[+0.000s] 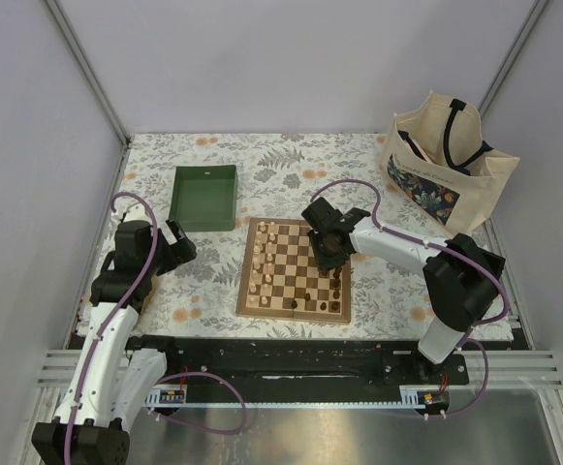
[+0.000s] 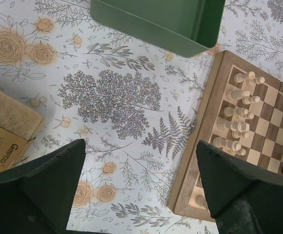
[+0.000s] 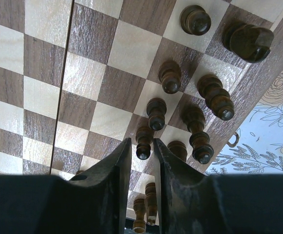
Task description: Set up the chess pieces on the board
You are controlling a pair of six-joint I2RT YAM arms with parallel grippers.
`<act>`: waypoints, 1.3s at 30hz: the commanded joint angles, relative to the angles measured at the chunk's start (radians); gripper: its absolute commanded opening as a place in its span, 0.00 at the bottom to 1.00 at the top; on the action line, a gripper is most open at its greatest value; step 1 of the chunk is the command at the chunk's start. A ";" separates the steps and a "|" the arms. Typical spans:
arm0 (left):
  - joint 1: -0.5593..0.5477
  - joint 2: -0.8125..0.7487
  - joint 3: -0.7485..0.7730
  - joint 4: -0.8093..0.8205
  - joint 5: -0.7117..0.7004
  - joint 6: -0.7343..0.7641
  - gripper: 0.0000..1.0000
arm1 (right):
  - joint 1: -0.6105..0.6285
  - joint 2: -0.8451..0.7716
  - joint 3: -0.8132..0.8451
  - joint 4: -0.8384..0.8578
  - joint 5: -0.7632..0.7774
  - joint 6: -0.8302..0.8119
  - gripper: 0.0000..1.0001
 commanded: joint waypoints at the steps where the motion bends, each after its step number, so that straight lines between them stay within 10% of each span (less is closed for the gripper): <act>1: 0.005 -0.004 0.014 0.052 0.017 0.006 0.99 | -0.007 -0.040 0.024 0.007 0.011 -0.010 0.34; 39: 0.005 -0.004 0.014 0.052 0.017 0.005 0.99 | 0.133 -0.094 -0.025 0.037 -0.165 0.080 0.44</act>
